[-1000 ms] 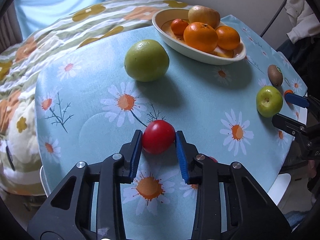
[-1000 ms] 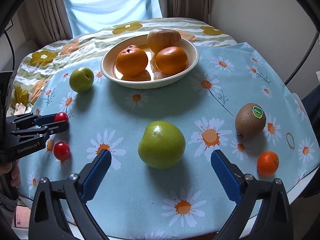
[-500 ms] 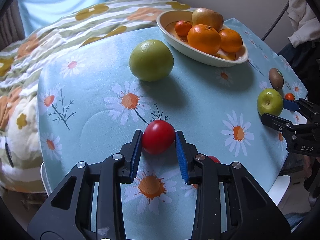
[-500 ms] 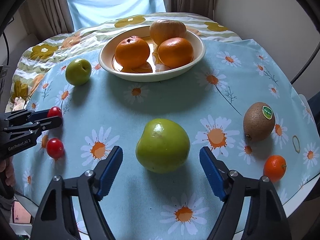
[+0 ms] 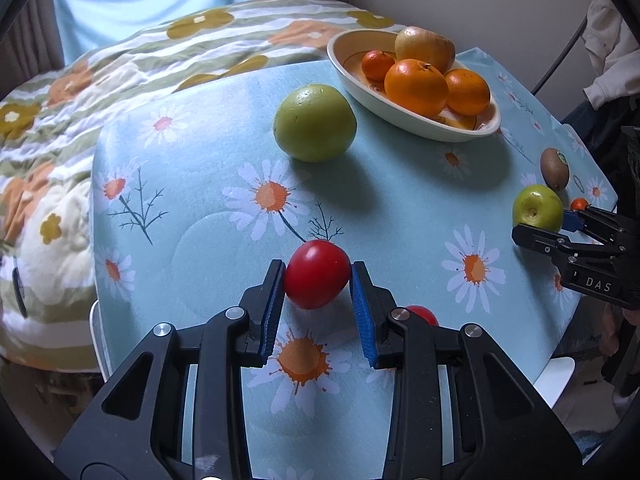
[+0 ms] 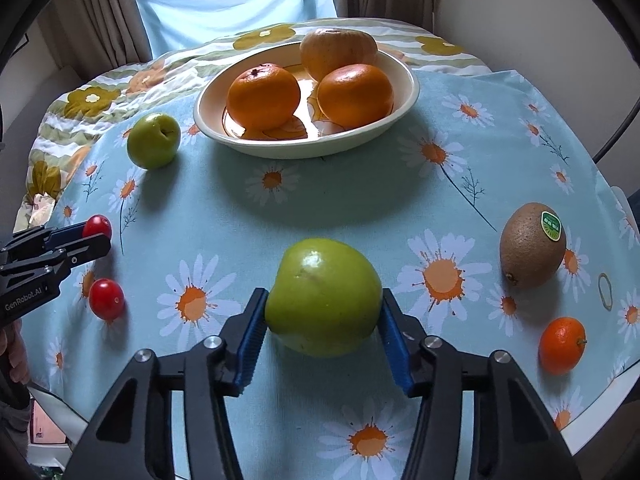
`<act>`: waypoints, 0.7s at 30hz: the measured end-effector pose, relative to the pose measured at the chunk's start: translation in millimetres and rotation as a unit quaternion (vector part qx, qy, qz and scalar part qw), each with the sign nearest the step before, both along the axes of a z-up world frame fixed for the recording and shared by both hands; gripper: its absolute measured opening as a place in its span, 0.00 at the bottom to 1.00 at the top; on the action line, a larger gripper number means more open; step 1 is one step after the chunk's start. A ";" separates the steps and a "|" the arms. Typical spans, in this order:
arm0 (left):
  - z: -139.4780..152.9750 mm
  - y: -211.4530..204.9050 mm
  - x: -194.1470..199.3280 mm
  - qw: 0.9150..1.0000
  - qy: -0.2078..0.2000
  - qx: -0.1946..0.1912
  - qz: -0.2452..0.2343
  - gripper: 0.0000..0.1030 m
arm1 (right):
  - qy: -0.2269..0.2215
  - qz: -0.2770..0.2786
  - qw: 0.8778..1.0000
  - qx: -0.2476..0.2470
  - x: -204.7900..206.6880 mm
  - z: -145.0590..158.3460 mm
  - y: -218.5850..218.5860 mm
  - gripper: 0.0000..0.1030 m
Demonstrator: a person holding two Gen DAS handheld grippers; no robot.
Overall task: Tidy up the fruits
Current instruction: 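Close the left gripper on a red cherry tomato while the right grasps a large green apple, then lower the tomato into the white bowl and open the left gripper while the right carries the green apple over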
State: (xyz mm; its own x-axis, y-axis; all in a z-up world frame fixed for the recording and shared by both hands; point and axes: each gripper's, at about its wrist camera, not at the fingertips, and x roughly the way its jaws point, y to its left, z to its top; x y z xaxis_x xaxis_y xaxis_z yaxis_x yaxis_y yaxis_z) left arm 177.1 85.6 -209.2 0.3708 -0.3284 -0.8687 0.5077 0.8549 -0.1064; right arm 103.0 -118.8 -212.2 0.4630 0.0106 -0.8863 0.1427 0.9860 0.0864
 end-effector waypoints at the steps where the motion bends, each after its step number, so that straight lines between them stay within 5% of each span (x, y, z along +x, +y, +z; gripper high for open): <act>1: 0.9 0.4 -0.9 1.000 -0.001 0.000 0.002 0.37 | -0.001 0.001 1.000 0.003 0.0 0.1 -0.5 0.48; 21: 54.8 -18.8 -23.2 0.998 -0.046 -0.007 0.049 0.37 | -0.048 0.075 0.996 0.008 -4.5 45.0 -15.9 0.48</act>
State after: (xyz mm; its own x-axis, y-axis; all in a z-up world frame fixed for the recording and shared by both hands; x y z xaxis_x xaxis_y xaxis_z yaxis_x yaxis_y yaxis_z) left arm 153.9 66.8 -154.4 0.4796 -0.2982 -0.8253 0.4308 0.8993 -0.0747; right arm 98.4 -134.7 -167.2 0.5373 0.0999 -0.8375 -0.0166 0.9940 0.1079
